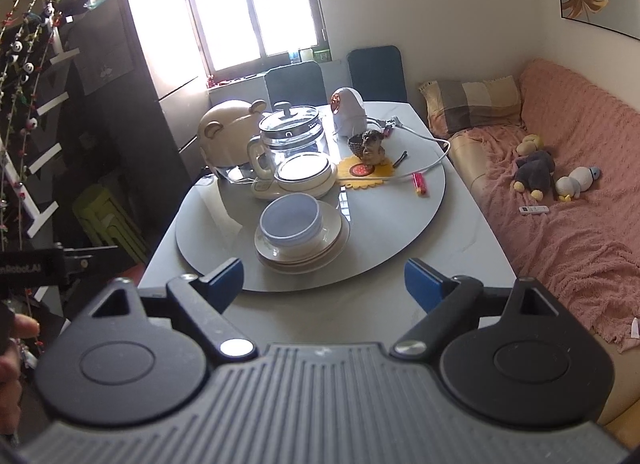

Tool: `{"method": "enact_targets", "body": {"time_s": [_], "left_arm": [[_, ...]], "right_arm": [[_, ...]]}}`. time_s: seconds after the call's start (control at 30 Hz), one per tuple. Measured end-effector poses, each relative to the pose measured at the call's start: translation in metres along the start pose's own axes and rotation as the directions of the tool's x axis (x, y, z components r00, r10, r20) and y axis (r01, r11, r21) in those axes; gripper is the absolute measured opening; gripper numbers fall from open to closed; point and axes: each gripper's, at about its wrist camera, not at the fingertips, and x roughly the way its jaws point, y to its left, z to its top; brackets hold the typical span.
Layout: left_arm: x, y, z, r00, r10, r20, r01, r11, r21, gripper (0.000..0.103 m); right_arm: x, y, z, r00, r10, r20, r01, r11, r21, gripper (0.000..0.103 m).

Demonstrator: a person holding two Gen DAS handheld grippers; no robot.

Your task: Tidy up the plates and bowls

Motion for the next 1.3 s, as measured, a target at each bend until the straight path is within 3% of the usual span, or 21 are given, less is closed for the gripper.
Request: {"method": "enact_targets", "body": {"time_s": [0.37, 1.3], "left_arm": [[0.005, 0.004, 0.003, 0.998, 0.066, -0.013, -0.066, 0.998, -0.010, 0.099], [0.008, 0.002, 0.008, 0.997, 0.079, -0.020, -0.079, 0.997, -0.019, 0.099]], "right_arm": [[0.020, 0.003, 0.004, 0.999, 0.018, -0.044, -0.019, 1.000, -0.014, 0.089], [0.027, -0.001, 0.012, 0.999, 0.011, -0.048, -0.014, 0.998, -0.055, 0.089]]}}
